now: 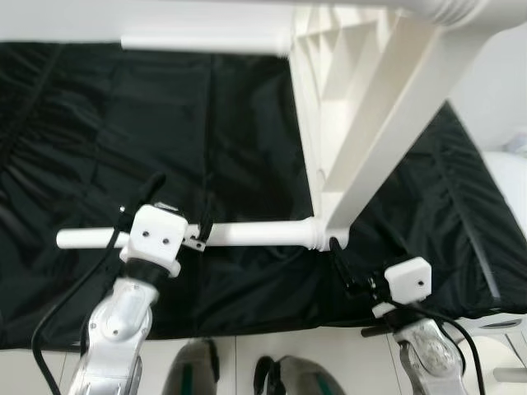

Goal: Building children table

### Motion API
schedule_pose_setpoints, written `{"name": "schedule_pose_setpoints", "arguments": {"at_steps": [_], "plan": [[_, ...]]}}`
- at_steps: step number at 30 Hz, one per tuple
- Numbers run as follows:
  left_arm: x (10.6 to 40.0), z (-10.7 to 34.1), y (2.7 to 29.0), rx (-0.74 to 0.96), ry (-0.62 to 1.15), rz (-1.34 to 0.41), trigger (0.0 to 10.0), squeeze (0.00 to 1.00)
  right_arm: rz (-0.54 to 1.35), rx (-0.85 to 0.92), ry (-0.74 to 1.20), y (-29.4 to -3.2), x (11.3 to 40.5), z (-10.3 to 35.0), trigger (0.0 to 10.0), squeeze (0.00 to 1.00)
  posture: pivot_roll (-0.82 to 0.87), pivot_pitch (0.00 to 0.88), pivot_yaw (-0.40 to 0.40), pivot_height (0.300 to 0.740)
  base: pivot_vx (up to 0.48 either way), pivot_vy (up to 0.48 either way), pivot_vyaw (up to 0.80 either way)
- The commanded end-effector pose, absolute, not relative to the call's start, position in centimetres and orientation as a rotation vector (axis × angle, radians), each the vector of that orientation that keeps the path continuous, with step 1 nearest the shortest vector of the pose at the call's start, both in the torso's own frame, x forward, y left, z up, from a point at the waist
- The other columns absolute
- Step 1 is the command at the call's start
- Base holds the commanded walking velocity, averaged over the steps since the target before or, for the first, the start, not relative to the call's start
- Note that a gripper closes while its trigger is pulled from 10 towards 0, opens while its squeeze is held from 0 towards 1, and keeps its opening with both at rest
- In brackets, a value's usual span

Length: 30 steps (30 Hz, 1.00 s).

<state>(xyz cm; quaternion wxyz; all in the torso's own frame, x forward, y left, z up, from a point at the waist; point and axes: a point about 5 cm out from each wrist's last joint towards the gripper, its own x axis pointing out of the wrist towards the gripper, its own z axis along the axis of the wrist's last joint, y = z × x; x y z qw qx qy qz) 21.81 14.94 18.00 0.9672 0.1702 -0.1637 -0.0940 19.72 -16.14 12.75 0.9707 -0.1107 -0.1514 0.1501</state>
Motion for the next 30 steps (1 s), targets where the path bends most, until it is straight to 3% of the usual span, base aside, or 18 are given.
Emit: {"name": "schedule_pose_setpoints", "arguments": {"at_steps": [1, 20, 30], "plan": [[21.6, 17.8, 14.5, 0.327, -0.322, -0.199, 10.0, 0.00, 0.293, -0.237, -0.273, -16.7, 19.5, 12.2, 10.0, 0.00, 0.07, 0.179, -0.069, 0.740, 0.000, 0.000, 0.00], [21.7, 17.7, 14.8, 0.308, -0.304, -0.173, 10.0, 0.00, 0.305, -0.248, -0.298, -17.1, 20.7, 12.5, 10.0, 0.00, 0.08, 0.166, -0.074, 0.740, 0.000, 0.000, 0.00], [21.6, 17.6, 14.9, 0.309, -0.304, -0.167, 10.0, 0.00, 0.314, -0.254, -0.308, -17.2, 21.1, 12.6, 10.0, 0.00, 0.09, 0.158, -0.080, 0.740, 0.000, 0.294, 0.00]]}}
